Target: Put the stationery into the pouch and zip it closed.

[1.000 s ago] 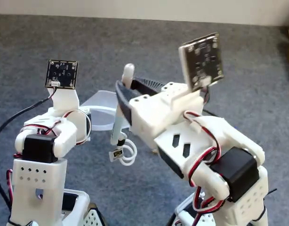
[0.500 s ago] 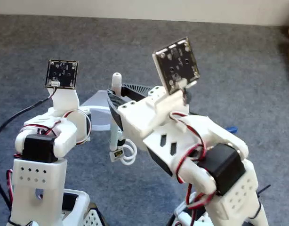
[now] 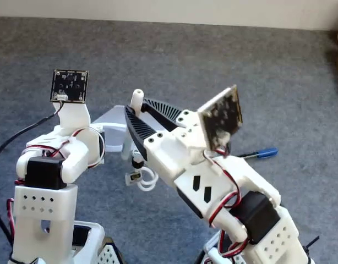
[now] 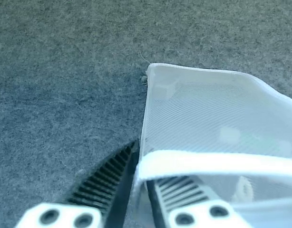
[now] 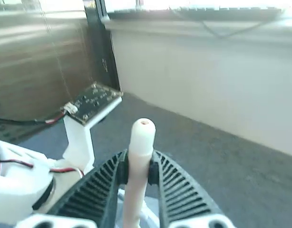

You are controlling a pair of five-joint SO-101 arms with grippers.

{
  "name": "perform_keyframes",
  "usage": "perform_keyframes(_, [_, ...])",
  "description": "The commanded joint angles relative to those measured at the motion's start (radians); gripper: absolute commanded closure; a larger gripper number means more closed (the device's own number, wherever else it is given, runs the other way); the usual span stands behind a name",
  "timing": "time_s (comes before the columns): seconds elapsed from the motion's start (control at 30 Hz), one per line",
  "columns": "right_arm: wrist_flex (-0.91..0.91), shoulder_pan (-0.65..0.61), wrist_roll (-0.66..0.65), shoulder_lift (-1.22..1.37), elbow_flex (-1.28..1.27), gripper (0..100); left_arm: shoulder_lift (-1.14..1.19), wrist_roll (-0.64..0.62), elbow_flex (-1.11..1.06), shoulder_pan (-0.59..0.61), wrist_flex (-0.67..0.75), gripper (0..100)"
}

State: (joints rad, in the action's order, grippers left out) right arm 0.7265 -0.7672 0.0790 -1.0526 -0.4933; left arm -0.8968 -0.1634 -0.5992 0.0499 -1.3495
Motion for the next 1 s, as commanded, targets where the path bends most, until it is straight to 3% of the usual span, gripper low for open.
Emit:
perform_keyframes(0.0, [-0.111,-0.01,-0.015,-0.048,-0.019,99.5,0.015,-0.012,0.004,0.016,0.023,98])
perform_keyframes(0.5, [-0.214,-0.005,-0.026,-0.047,-0.113,99.5,0.015,-0.011,0.004,0.016,0.021,98])
perform_keyframes(0.7, [-0.429,-0.008,-0.293,-0.051,-0.28,99.5,0.015,-0.011,0.002,0.016,0.02,98])
perform_keyframes(0.97, [-0.547,-0.012,-0.437,-0.053,-0.45,99.5,0.015,-0.011,0.002,0.016,0.02,98])
